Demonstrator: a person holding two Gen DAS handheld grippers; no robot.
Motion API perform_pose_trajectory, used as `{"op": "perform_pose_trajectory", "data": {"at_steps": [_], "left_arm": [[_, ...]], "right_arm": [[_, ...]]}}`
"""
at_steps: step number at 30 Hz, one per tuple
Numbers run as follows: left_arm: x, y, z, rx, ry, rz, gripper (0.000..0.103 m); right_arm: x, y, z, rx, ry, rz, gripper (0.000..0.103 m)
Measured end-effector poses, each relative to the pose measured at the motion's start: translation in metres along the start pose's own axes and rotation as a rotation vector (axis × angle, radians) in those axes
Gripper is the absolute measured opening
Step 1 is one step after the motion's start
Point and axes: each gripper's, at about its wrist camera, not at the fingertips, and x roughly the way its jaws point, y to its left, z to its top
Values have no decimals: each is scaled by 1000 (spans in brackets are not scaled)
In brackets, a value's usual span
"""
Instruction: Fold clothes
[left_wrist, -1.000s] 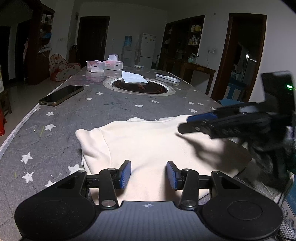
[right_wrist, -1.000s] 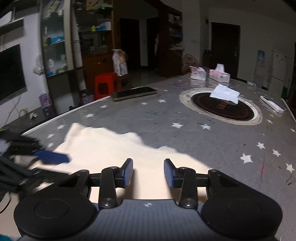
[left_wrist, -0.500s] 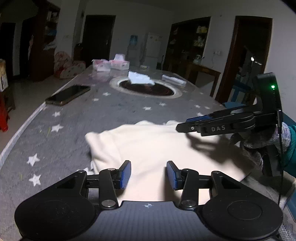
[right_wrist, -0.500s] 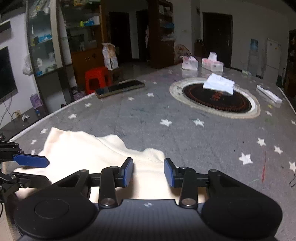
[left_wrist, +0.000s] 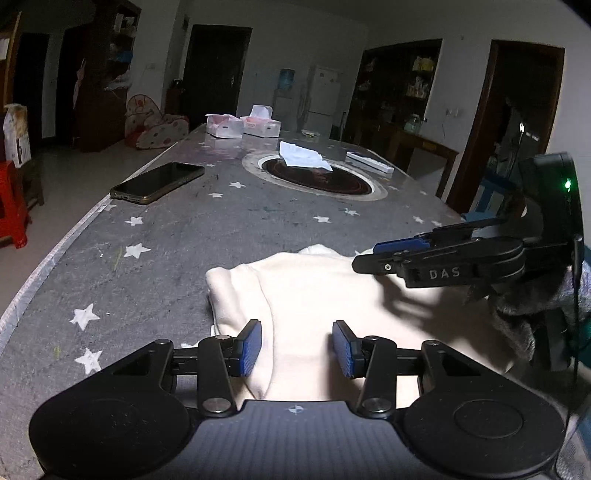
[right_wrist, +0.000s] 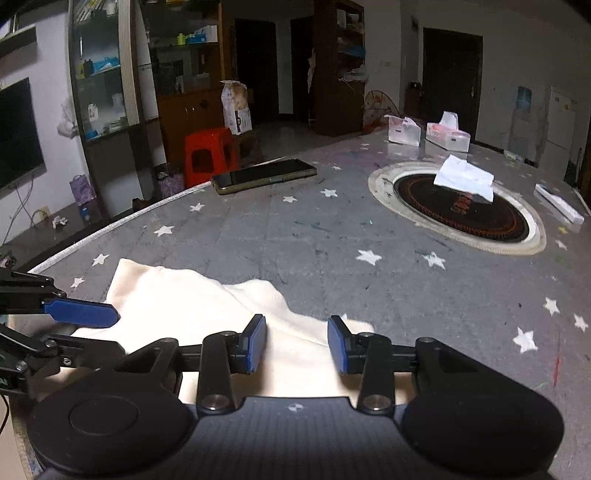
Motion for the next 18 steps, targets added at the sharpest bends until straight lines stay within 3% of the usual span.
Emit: {"op": "perform_pose_trajectory", "data": {"at_steps": [10, 18], "left_arm": [[7, 15, 6, -37, -9, 6, 46], [-19, 35, 8, -82, -51, 59, 47]], "right_arm": [[18, 15, 7, -29, 15, 31, 37], [-18, 29, 3, -82, -24, 65, 37]]}}
